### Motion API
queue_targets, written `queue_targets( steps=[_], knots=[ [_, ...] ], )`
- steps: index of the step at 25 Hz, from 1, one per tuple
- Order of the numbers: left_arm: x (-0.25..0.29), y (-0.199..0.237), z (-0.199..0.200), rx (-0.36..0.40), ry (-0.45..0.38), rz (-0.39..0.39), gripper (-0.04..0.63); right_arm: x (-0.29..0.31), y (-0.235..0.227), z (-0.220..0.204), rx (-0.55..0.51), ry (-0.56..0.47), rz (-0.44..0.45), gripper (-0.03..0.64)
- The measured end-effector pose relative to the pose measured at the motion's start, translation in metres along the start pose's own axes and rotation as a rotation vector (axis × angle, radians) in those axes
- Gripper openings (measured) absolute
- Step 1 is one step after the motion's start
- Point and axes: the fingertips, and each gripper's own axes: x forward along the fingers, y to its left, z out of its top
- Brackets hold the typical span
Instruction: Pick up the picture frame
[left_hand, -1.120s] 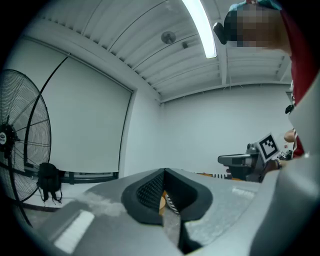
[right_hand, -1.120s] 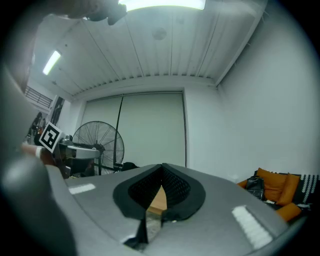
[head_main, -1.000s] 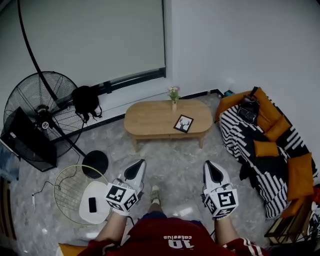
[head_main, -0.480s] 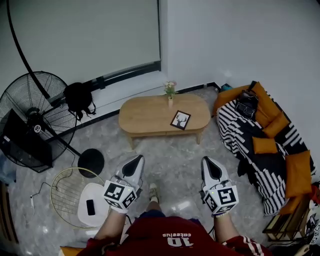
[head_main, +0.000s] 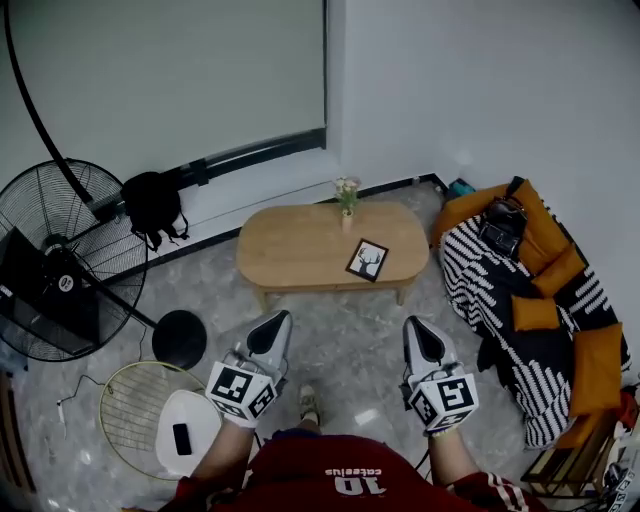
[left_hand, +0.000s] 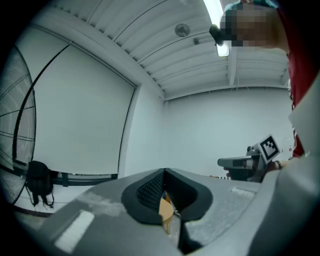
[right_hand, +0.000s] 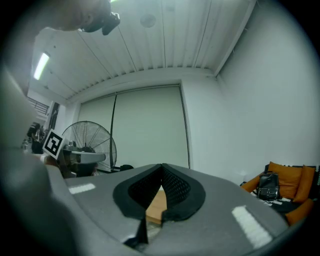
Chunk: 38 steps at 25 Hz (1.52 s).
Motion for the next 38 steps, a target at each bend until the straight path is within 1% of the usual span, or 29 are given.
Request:
queue_targets(
  steps=[3,8,15,19,21,25,28,32,38],
  knots=[
    [0.023,0.032,0.004,-0.015,-0.003,-0.007,0.003,0.039,0.003,0.002,0.000,0.008,0.008,-0.011],
    [0.061,0.078,0.012,-0.027,-0.005,-0.043,0.003,0.095,0.001,0.012,0.002,0.005,-0.012,-0.011],
    [0.106,0.132,0.019,-0.042,-0.007,-0.094,0.003,0.156,-0.007,0.023,-0.014,0.004,-0.064,-0.011],
    [0.124,0.162,0.015,-0.066,-0.002,-0.118,0.003,0.188,-0.007,0.024,-0.005,0.013,-0.087,-0.011],
    [0.130,0.173,0.011,-0.075,-0.002,-0.130,0.003,0.197,-0.006,0.022,-0.017,0.020,-0.101,-0.011],
    [0.140,0.186,0.005,-0.086,-0.003,-0.147,0.003,0.206,-0.007,0.020,-0.036,0.026,-0.126,-0.011],
    [0.147,0.184,0.004,-0.099,0.004,-0.154,0.003,0.206,-0.013,0.020,-0.033,0.035,-0.140,-0.011],
    [0.151,0.179,0.006,-0.096,0.001,-0.179,0.003,0.207,-0.016,0.022,-0.035,0.039,-0.150,-0.011],
    [0.160,0.182,0.003,-0.084,0.006,-0.183,0.003,0.219,-0.020,0.019,-0.024,0.030,-0.146,-0.011]
  ],
)
